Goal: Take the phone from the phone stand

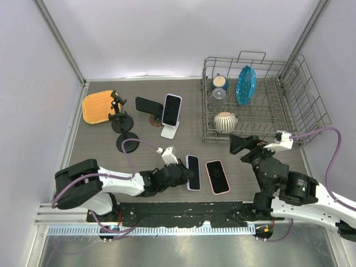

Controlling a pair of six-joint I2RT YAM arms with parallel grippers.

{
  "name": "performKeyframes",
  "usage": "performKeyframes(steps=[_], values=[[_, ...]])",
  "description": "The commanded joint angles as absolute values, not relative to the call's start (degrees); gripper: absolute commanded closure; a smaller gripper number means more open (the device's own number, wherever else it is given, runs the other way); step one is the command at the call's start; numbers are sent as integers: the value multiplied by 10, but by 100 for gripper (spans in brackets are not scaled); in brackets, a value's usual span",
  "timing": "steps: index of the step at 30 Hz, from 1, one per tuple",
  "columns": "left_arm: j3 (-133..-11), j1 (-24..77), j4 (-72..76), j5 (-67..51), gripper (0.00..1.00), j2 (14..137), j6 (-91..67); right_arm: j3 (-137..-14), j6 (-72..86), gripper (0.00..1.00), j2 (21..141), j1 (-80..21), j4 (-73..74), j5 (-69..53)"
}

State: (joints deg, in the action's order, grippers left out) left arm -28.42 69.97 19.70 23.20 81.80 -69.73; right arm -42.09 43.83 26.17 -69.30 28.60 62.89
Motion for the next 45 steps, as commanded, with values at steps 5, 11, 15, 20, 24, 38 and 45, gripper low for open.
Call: performKeyframes(steps=[5,11,15,20,24,38,45], values=[[-280,700,337,192,100,863,-802,-415,446,10,254,-693,281,656],[-283,708,351,185,90,886,-823,-412,449,10,253,-693,282,654],[-278,711,354,183,83,890,-831,-409,452,10,250,-693,282,654],[-286,715,355,174,80,902,-831,-406,455,11,247,-693,282,654],[-289,715,361,170,73,912,-830,-407,456,11,247,-693,282,650],[-309,715,279,190,25,884,-799,-407,456,13,243,-693,284,647],[-346,715,244,172,18,917,-778,-407,456,13,242,-693,284,644]])
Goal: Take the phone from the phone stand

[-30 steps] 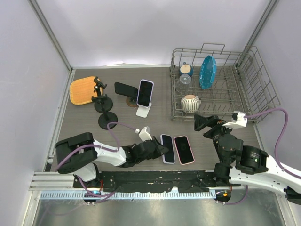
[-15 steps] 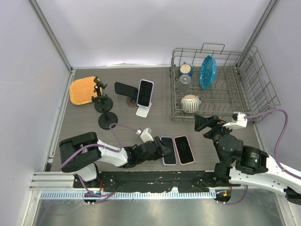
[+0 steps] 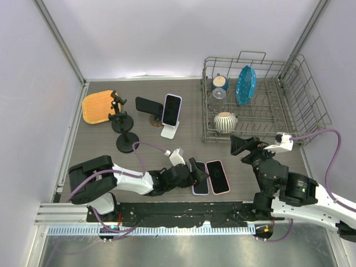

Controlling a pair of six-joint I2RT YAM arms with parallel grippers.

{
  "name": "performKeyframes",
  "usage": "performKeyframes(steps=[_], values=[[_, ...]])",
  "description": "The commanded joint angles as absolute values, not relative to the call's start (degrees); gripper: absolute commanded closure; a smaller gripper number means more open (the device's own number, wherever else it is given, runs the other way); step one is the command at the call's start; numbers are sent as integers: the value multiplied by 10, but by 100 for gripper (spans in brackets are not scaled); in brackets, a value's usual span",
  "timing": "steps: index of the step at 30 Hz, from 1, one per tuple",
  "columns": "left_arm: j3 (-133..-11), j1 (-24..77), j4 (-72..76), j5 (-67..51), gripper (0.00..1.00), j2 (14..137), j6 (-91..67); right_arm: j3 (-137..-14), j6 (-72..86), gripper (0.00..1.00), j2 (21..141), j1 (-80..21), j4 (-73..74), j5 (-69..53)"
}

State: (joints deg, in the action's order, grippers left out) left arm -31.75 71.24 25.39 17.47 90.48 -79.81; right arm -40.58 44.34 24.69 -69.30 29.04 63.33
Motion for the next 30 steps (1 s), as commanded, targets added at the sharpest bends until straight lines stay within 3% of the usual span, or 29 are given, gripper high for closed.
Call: performKeyframes(steps=[1,15,24,30], values=[[-349,715,240,171,17,919,-779,-408,455,14,241,-693,284,644],[-419,711,210,134,13,971,-751,-410,454,14,250,-693,285,647],[-400,703,228,129,12,963,-764,-409,452,14,246,-693,284,650],[-397,703,157,154,3,940,-761,-408,451,15,243,-693,285,649]])
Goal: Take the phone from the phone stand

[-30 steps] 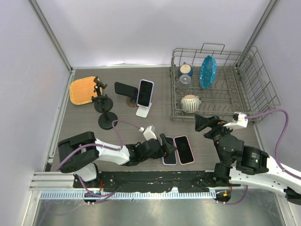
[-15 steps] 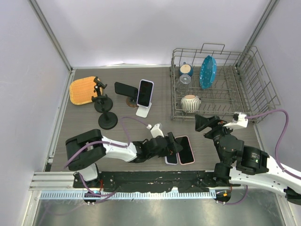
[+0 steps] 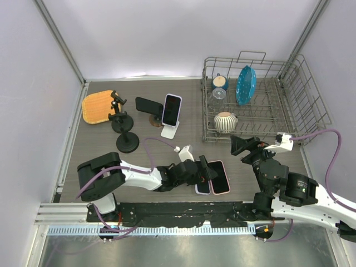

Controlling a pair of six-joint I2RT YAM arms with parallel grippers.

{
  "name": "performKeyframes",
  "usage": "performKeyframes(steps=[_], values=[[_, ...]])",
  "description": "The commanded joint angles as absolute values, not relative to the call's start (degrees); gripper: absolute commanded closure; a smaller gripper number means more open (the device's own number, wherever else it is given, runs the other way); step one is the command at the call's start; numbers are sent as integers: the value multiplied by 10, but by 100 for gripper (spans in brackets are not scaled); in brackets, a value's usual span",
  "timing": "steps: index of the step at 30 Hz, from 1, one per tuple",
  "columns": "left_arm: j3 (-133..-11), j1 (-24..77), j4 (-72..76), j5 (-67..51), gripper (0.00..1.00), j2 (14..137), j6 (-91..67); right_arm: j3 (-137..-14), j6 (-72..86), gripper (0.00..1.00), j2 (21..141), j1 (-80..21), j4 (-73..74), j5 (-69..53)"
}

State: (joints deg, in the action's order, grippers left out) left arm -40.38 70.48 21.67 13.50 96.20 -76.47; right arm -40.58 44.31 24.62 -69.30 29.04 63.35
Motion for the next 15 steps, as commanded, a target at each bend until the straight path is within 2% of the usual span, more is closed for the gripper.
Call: performKeyframes(steps=[1,8,15], values=[[-400,703,143,159,2,937,-760,-407,451,15,241,-693,286,649],[-449,704,-24,186,0,921,-752,-406,451,15,236,-693,285,647],[-451,706,-70,203,0,901,-762,-408,452,16,236,-693,286,643]])
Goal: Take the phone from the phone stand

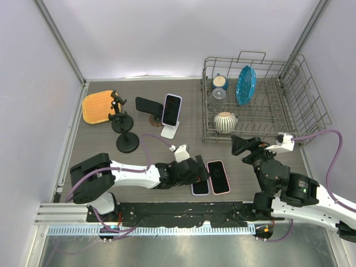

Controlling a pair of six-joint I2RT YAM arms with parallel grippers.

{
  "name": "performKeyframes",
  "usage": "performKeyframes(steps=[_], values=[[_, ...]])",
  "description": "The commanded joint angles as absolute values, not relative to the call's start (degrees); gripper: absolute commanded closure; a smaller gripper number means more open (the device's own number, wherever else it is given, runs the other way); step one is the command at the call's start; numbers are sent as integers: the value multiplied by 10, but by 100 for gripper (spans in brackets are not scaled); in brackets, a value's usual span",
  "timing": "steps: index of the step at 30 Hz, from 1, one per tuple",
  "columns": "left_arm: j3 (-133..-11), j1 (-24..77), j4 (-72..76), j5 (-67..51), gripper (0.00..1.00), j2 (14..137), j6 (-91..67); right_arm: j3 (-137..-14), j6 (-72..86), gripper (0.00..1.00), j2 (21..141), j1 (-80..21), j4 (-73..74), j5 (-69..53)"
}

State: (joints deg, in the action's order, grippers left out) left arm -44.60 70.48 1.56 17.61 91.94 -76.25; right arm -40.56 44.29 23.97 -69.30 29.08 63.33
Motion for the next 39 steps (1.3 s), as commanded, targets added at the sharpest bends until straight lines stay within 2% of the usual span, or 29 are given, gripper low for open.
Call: performKeyframes(steps=[1,6,24,39], values=[[-447,708,-74,207,0,894,-763,-409,452,16,236,-693,285,643],[-446,713,-89,214,0,882,-760,-408,453,16,236,-693,285,644],[-529,713,-24,135,0,970,-689,-410,449,17,240,-693,284,640],[-585,711,-45,126,0,992,-592,-410,441,17,234,-693,284,646]])
